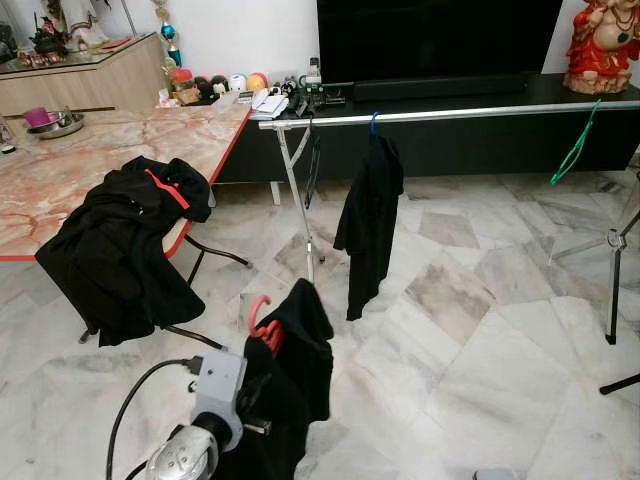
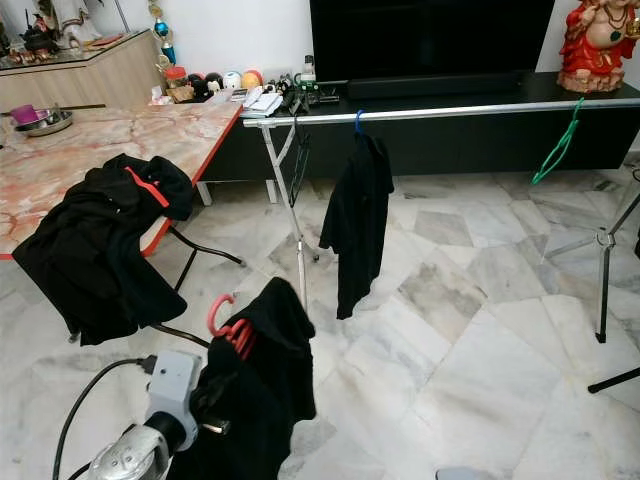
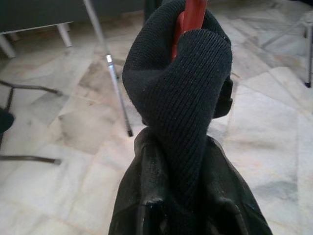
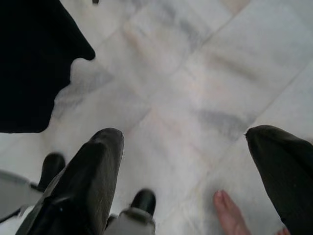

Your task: Hang hanger

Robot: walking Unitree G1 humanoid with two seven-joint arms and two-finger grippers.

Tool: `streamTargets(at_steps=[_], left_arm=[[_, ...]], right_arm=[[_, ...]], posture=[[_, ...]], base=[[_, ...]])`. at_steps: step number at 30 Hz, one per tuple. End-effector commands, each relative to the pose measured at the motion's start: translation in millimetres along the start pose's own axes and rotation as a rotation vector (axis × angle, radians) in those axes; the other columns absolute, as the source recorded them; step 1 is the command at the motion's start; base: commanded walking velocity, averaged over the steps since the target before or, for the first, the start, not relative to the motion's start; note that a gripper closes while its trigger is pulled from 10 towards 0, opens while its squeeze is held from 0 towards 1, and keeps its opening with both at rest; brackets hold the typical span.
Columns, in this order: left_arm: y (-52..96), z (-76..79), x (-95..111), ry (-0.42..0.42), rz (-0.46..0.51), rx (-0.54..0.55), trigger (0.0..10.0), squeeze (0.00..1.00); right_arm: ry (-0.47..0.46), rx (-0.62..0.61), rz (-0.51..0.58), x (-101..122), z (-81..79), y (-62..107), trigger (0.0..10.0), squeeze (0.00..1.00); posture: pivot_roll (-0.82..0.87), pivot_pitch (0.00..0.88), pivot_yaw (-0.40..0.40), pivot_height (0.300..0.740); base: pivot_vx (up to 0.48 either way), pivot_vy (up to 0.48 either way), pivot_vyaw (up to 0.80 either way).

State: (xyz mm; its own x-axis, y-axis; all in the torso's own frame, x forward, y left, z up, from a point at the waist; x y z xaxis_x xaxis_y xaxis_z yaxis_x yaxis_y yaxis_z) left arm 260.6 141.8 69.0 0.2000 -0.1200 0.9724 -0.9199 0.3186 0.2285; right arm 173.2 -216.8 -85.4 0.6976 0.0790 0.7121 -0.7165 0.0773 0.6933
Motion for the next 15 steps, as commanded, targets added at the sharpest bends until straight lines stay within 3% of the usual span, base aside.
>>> streamTargets(at_steps=[1, 4, 5, 6, 7, 8, 9, 10, 11, 14, 15], left_arm=[[-4.2, -1.2, 6, -0.017, 0.013, -0.020, 10.0, 0.00], [-7.2, 1.4, 7, -0.019, 0.012, -0.042, 10.0, 0.00], [-9.0, 4.7, 9, -0.012, 0.012, -0.062, 10.0, 0.00], [-9.0, 4.7, 9, -0.012, 0.012, -0.062, 10.0, 0.00], [-11.7, 8.4, 11, -0.014, 0.012, -0.085, 10.0, 0.00], [-13.5, 10.5, 12, -0.020, 0.014, -0.098, 10.0, 0.00], [-14.4, 11.4, 12, -0.018, 0.015, -0.101, 10.0, 0.00], [-14.4, 11.4, 12, -0.018, 0.015, -0.101, 10.0, 0.00], [-15.9, 13.1, 13, -0.016, 0.016, -0.109, 10.0, 0.00], [-17.4, 16.1, 13, -0.019, 0.018, -0.123, 10.0, 0.00], [-17.3, 19.6, 13, -0.018, 0.016, -0.142, 10.0, 0.00]], right_arm=[[-0.001, 0.000, 0.063, 5, -3.0, 0.9, 10.0, 0.00], [-0.005, 0.016, 0.113, 9, -5.0, 2.1, 10.0, 0.00], [0.003, 0.050, 0.192, 27, -5.9, -1.4, 10.0, 0.00], [0.003, 0.050, 0.192, 27, -5.9, -1.4, 10.0, 0.00], [0.020, 0.091, 0.364, 72, -4.5, -8.1, 10.0, 0.00], [0.026, 0.112, 0.445, 92, -4.7, -8.4, 10.0, 0.00], [0.105, 0.090, 0.440, 93, -3.8, -9.1, 10.0, 0.00], [0.105, 0.090, 0.440, 93, -3.8, -9.1, 10.0, 0.00], [0.166, 0.090, 0.445, 98, -6.4, -10.2, 10.0, 0.00], [0.123, 0.145, 0.494, 112, -16.4, -9.8, 10.0, 0.00], [0.081, 0.176, 0.558, 118, -21.6, -6.4, 10.0, 0.00]], posture=[[0.08, 0.000, 0.071, 0.740], [0.07, 0.000, 0.072, 0.740], [0.06, 0.000, 0.070, 0.740], [0.06, 0.000, 0.070, 0.740], [0.05, 0.000, 0.069, 0.740], [0.05, 0.000, 0.070, 0.740], [0.05, 0.000, 0.069, 0.740], [0.05, 0.000, 0.069, 0.740], [0.04, 0.000, 0.068, 0.740], [0.03, 0.000, 0.064, 0.740], [0.04, 0.000, 0.062, 0.740]], base=[[0.000, 0.000, 0.00], [0.000, 0.000, 0.00], [0.000, 0.000, 0.00], [0.000, 0.000, 0.00], [0.000, 0.000, 0.00], [0.000, 0.000, 0.00], [0.000, 0.000, 0.00], [0.000, 0.000, 0.00], [0.000, 0.000, 0.00], [0.000, 0.000, 0.00], [0.000, 0.000, 0.00]])
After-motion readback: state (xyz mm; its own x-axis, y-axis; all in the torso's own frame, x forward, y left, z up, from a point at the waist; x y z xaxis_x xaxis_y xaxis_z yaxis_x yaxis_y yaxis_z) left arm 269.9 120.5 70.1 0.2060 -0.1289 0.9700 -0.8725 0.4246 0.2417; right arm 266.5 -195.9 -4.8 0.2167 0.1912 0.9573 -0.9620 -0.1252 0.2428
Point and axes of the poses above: a point about 5 cm out from each wrist's last joint towards the gripper, its own y axis pointing back from the gripper into the wrist, its own x axis along the axis of the wrist's last joint, z = x × y, the point moved 1 cm from there along -y, pointing out of the wrist towards the gripper, and after that the axes turned 3 degrees about -y, right-handed, at the moved point
